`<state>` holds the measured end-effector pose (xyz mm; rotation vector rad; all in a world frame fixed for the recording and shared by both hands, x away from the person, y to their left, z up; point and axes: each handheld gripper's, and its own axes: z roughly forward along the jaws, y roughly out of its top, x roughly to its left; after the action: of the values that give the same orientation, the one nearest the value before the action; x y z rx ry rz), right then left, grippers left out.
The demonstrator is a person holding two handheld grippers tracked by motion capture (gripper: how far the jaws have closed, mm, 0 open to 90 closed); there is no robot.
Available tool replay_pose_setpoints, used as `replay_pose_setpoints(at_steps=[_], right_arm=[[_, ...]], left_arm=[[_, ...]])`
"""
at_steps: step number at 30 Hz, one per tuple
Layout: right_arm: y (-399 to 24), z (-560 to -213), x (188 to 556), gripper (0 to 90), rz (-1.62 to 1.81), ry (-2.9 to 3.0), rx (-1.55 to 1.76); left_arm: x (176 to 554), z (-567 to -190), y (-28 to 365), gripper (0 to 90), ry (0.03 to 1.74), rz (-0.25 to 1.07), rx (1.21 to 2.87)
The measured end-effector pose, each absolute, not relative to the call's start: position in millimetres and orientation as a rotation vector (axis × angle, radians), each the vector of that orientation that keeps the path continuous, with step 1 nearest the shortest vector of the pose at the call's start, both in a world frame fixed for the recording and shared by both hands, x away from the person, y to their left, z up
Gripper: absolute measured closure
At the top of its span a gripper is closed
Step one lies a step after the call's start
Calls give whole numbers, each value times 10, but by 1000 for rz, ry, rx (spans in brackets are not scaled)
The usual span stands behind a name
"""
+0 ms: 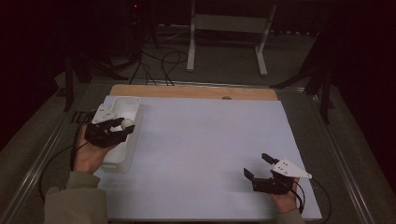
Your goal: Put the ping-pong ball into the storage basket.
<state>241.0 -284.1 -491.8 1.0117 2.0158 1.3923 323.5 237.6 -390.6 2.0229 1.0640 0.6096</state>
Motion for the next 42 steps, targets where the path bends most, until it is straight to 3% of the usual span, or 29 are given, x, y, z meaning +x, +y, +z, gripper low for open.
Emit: replay_pose_setpoints(at_steps=[42], right_arm=[[-2842,-4917,2410,74,1394,2013,1014]], left_arm=[[3179,-4007,2626,514,1146,643,2009]])
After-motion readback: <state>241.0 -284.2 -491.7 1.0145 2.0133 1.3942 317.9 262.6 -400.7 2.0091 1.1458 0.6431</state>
